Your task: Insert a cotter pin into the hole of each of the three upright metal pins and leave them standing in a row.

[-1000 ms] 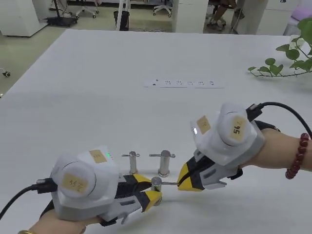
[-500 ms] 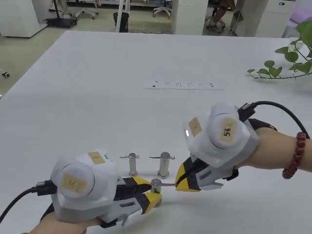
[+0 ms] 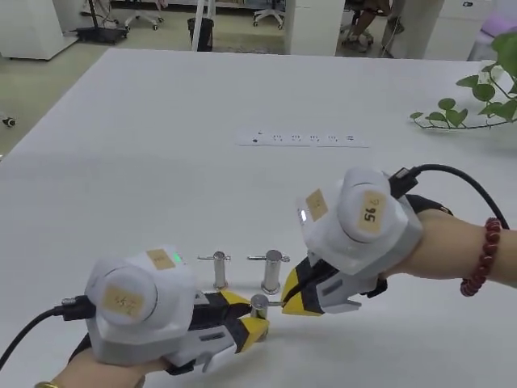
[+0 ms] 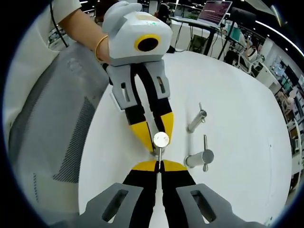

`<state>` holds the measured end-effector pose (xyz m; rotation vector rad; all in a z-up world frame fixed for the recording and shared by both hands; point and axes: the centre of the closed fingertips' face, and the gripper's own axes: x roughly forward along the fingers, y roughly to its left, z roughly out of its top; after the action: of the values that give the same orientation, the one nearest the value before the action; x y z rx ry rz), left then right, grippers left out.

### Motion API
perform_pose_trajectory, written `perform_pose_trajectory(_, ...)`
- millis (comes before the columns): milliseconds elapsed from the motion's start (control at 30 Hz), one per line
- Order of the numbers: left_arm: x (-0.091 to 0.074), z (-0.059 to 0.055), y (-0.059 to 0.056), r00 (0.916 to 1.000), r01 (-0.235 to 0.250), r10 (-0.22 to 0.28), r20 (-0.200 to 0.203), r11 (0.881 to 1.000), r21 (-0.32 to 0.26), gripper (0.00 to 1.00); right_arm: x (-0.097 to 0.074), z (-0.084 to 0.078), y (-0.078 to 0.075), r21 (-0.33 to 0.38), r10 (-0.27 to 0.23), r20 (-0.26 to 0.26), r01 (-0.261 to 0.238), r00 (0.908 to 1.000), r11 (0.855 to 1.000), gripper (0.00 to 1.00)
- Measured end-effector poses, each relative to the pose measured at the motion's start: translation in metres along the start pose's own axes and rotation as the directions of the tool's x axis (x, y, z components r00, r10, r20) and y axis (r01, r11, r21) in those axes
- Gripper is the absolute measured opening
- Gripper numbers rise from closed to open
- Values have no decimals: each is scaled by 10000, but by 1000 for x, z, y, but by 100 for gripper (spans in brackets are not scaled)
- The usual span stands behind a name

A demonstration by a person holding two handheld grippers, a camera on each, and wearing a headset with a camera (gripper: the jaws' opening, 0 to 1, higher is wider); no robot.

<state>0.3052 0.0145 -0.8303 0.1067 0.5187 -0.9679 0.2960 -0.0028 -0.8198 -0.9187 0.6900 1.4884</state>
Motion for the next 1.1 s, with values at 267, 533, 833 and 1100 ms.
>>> perform_pose_trajectory(267,1,0,-1,10000,28,-28,7,10000,-33,12,3,4,0,238,26,216,-31,9998,9997,4)
perform_pose_trajectory(533,1,0,-1,10000,38,-38,11,10000,-10,12,2,7,1,713,3,642,-49,9979,9974,5)
perform_pose_trajectory(833,1,0,-2,10000,66,-66,62,9999,-105,12,-4,3,-2,722,-176,625,131,9979,9973,9)
perform_pose_trajectory(1100,2,-1,-1,9998,129,-123,137,9991,-415,12,-3,-4,-1,487,-201,399,182,9990,9986,5)
